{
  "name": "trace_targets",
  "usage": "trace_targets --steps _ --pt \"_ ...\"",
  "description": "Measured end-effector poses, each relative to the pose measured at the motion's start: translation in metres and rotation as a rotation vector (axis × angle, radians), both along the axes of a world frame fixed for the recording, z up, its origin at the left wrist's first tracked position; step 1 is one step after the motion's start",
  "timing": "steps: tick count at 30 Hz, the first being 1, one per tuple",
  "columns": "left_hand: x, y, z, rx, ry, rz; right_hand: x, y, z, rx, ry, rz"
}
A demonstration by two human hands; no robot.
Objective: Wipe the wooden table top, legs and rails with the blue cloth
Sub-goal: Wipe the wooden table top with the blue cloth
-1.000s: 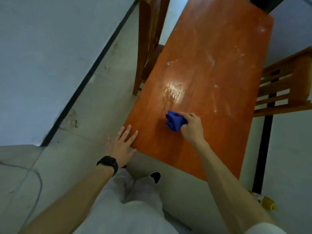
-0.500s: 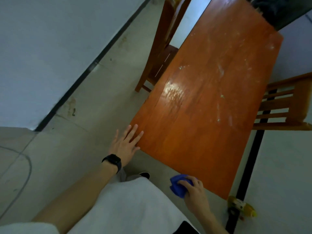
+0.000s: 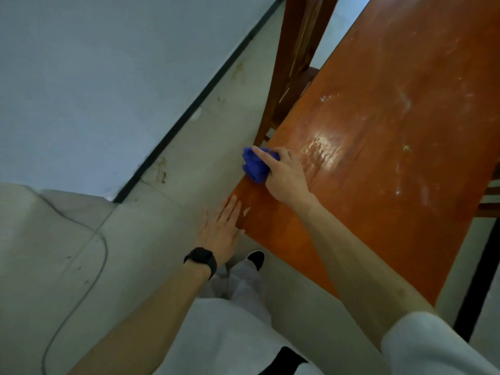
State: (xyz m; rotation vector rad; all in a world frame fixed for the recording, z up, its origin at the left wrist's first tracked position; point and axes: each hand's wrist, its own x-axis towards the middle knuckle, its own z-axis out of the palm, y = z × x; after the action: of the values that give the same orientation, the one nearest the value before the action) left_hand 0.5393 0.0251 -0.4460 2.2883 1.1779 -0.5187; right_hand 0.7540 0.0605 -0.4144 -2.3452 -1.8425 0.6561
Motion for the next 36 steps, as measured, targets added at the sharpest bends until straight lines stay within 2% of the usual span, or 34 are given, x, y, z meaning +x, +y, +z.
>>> trace_targets --steps 3,7,10,12,17,20,22,25,27,31,34,36 --pt "-0.012 -0.013 0.002 0.012 0.002 0.117 -0.019 -0.037 -0.016 -0.093 -0.04 0.104" --pt "-0.024 -0.031 0.002 0.026 -0.038 0.147 -0.015 -0.173 -0.008 -0.151 -0.027 0.118" --pt "-0.025 -0.037 0.0 -0.043 -0.201 0.398 0.01 -0.23 0.015 -0.409 -0.013 0.138" --pt "-0.02 -0.038 0.005 -0.11 -0.3 0.604 0.024 -0.217 0.027 -0.449 0.013 0.116" --pt "-0.008 -0.03 0.022 -0.458 -0.532 1.119 0.003 -0.105 0.042 -0.097 0.138 0.085" --pt "-0.006 -0.02 0.026 -0.598 -0.655 1.31 -0.028 -0.034 0.039 -0.031 0.151 0.172" --pt "-0.005 -0.013 0.029 -0.678 -0.706 1.354 -0.051 -0.012 0.029 -0.091 0.11 0.326" --pt "-0.006 -0.009 0.027 -0.65 -0.703 1.335 -0.066 -0.032 0.001 -0.198 -0.039 0.528" --pt "-0.007 -0.011 0.026 -0.683 -0.729 1.365 -0.059 -0.066 -0.006 -0.171 -0.088 0.553" --pt "-0.002 -0.018 0.032 -0.724 -0.796 1.408 -0.011 -0.15 0.0 -0.177 -0.017 0.553" --pt "0.002 -0.023 0.035 -0.689 -0.796 1.375 0.02 -0.191 0.016 -0.407 -0.077 0.573" --pt "0.006 -0.026 0.039 -0.691 -0.819 1.37 0.023 -0.182 0.024 -0.5 -0.109 0.57"
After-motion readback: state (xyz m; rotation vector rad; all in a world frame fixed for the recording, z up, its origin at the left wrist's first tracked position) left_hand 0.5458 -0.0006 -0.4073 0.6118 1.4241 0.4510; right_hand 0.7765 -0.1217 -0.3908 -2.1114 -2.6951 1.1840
